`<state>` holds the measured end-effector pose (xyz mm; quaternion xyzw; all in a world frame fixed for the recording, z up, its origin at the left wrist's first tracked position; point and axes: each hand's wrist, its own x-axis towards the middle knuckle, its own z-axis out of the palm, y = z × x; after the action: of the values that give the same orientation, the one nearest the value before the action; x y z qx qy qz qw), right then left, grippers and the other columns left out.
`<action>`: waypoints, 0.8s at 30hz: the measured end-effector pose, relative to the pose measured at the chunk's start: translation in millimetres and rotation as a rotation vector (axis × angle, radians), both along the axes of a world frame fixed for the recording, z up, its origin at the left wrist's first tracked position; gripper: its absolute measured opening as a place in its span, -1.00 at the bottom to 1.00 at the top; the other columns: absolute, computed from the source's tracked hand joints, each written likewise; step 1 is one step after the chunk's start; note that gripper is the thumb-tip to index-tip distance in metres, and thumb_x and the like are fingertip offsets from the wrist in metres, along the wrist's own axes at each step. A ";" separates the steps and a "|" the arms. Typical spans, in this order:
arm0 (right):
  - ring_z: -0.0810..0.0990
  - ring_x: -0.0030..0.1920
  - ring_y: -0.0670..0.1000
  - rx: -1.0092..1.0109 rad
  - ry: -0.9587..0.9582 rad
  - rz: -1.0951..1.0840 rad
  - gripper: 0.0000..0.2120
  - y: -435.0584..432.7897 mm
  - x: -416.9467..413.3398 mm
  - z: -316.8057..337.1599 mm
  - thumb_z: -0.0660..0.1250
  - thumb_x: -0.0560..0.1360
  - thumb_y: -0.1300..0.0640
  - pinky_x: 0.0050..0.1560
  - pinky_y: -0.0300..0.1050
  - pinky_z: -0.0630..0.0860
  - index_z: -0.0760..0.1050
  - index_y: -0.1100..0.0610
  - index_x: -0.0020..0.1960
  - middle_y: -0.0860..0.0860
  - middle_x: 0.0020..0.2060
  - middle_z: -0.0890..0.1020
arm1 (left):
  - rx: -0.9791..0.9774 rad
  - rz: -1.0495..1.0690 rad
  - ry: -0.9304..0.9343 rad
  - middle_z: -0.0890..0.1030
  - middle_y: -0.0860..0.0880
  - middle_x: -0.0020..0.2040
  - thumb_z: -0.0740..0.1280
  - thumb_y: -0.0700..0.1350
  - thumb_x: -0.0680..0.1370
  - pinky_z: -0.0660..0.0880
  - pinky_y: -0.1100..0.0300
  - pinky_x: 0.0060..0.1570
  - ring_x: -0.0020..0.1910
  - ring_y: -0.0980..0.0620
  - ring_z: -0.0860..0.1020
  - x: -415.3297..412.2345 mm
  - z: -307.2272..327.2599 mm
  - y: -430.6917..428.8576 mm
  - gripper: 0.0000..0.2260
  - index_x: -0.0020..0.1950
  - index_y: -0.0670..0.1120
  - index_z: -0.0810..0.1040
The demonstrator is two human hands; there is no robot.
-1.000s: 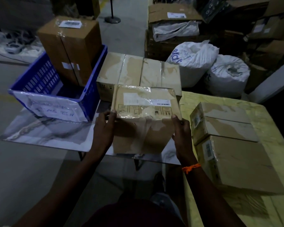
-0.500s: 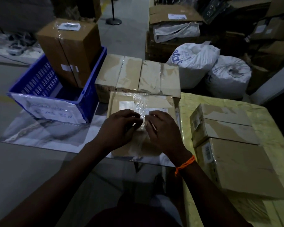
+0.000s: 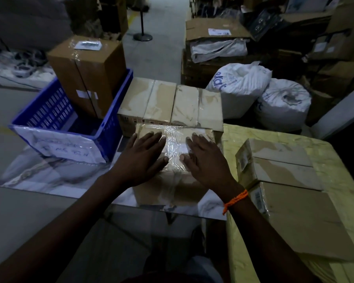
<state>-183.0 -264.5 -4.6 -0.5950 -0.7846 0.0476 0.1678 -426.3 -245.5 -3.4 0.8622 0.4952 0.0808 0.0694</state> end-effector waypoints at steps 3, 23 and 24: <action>0.30 0.59 0.13 -0.009 -0.050 -0.039 -0.33 -6.7 -3.3 -4.1 -0.03 0.64 -0.25 0.57 0.19 0.19 0.35 0.12 0.58 0.12 0.57 0.36 | 0.051 -0.001 0.013 0.19 -0.04 0.65 -0.14 0.31 0.66 0.02 -0.23 0.58 0.64 -0.07 0.13 -1.9 -7.0 -3.2 -0.34 0.64 -0.01 0.22; 0.69 0.17 -0.06 -0.323 0.979 -0.408 -0.34 -31.2 10.1 -12.2 0.58 0.38 -0.27 0.24 0.11 0.63 0.51 -0.10 0.40 -0.10 0.18 0.71 | -0.480 0.431 -1.003 0.64 0.10 0.24 0.50 0.31 0.43 0.62 -0.11 0.17 0.19 0.08 0.64 -17.9 -19.6 -23.9 -0.39 0.42 0.21 0.43; 0.71 0.12 -0.07 -0.328 0.987 -0.396 -0.40 -35.4 9.6 -11.5 0.60 0.40 -0.19 0.21 0.11 0.65 0.54 -0.07 0.37 -0.10 0.12 0.73 | -0.484 0.406 -1.026 0.66 0.10 0.19 0.51 0.23 0.47 0.65 -0.05 0.13 0.13 0.12 0.66 -20.3 -17.4 -28.7 -0.45 0.40 0.17 0.46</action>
<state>-173.4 -299.9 -16.2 -0.6564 -0.4683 0.4099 0.4264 -446.6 -274.2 -20.8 0.5610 0.5576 0.3834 0.4768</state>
